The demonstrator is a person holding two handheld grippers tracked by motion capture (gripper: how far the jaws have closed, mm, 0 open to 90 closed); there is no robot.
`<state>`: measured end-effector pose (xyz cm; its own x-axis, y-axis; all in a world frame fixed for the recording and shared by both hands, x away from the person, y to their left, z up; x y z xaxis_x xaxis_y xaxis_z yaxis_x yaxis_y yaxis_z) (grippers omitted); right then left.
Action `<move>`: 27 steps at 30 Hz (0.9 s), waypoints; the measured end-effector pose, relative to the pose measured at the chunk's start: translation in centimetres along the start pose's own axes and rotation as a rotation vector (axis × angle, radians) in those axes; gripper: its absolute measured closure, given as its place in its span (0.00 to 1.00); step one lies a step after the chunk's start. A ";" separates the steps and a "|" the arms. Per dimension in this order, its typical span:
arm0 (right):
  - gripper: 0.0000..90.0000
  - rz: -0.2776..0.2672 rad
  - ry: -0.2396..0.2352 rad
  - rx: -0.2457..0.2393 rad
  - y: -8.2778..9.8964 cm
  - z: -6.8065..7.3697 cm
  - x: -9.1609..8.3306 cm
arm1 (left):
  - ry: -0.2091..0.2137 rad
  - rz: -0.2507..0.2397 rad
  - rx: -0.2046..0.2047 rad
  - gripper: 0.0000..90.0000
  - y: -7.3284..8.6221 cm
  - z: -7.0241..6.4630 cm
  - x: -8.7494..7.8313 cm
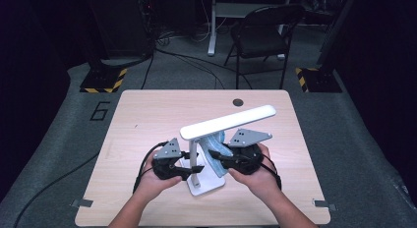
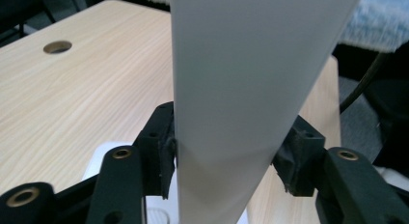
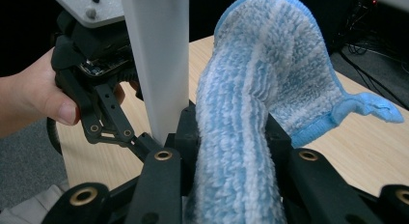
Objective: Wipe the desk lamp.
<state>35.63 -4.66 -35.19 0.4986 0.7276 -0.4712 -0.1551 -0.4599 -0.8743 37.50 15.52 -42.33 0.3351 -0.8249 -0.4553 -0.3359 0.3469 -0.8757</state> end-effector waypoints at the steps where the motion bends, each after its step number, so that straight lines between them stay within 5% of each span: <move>1: 0.76 -0.001 -0.001 -0.001 -0.2 0.1 0.0 | 0.001 -0.009 0.002 0.53 -0.2 0.0 0.1; 10: 0.76 -0.017 -0.019 -0.038 -1.9 0.9 0.2 | -0.002 -0.002 0.009 0.58 -0.3 -0.2 0.3; 27: 0.78 -0.076 0.036 -0.063 -3.3 0.8 -1.0 | -0.012 -0.003 0.006 0.58 -0.3 -0.3 0.4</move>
<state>34.96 -3.47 -31.92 0.5371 0.7436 -0.3983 -0.0621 -0.4361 -0.8978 37.48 15.03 -42.22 0.3467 -0.8205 -0.4544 -0.3293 0.3471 -0.8781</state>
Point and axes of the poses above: each handheld gripper's, and its own axes: x roughly forward along the jaws, y roughly out of its underside, z roughly to its left, the point moved 3 cm from there along x, roughly forward along the jaws, and after that the axes turned 7 degrees about -x, right-handed, at the moved point
